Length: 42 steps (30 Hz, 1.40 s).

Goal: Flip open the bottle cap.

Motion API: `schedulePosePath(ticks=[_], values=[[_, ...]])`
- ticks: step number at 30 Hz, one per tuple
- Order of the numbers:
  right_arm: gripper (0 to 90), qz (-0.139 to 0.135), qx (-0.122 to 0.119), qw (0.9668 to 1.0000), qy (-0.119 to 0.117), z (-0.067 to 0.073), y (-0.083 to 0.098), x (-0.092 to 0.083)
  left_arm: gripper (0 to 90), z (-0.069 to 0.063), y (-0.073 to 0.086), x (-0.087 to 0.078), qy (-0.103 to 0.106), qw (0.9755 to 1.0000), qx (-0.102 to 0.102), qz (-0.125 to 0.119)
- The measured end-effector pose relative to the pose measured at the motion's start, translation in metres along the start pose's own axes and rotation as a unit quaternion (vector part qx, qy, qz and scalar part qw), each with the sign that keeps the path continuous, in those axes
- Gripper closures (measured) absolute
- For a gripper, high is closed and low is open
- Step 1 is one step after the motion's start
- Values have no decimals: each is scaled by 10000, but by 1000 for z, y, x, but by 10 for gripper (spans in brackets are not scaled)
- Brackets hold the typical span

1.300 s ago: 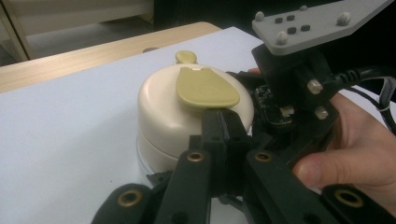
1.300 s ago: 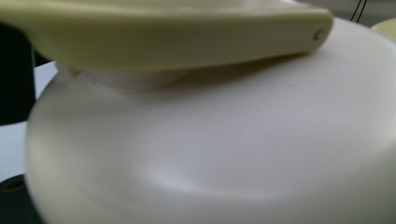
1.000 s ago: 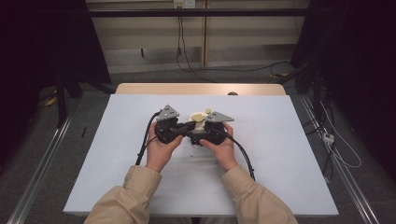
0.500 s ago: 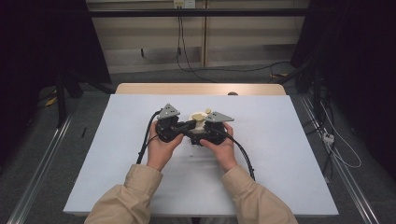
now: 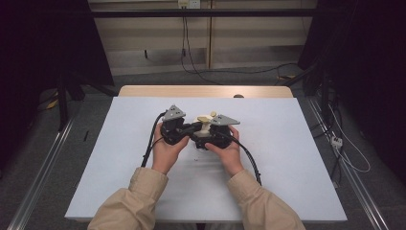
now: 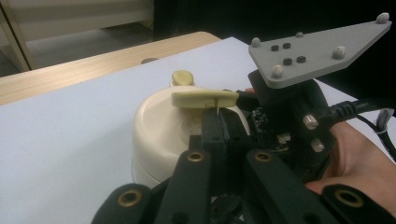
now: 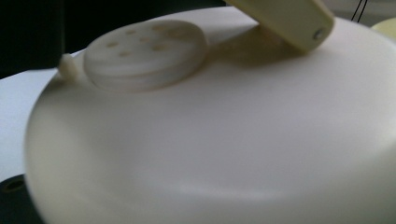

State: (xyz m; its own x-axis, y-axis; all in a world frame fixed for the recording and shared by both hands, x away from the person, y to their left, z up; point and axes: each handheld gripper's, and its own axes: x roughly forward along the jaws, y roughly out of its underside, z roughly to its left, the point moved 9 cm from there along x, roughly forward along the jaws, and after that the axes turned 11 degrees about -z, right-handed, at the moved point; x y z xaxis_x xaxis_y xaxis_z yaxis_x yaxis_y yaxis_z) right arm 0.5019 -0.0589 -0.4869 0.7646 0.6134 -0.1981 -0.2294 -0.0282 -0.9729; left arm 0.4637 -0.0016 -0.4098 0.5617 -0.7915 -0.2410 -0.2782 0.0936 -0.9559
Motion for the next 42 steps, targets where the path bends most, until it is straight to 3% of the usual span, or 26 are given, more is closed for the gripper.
schedulePosePath(ticks=[36,42], values=[[53,31,-3,10000,-13,0,0,-1,900,2,-9,7,-50,10000,33,-47],[53,31,-2,10000,-16,0,0,-1,900,3,-9,9,-74,10000,-34,-47]])
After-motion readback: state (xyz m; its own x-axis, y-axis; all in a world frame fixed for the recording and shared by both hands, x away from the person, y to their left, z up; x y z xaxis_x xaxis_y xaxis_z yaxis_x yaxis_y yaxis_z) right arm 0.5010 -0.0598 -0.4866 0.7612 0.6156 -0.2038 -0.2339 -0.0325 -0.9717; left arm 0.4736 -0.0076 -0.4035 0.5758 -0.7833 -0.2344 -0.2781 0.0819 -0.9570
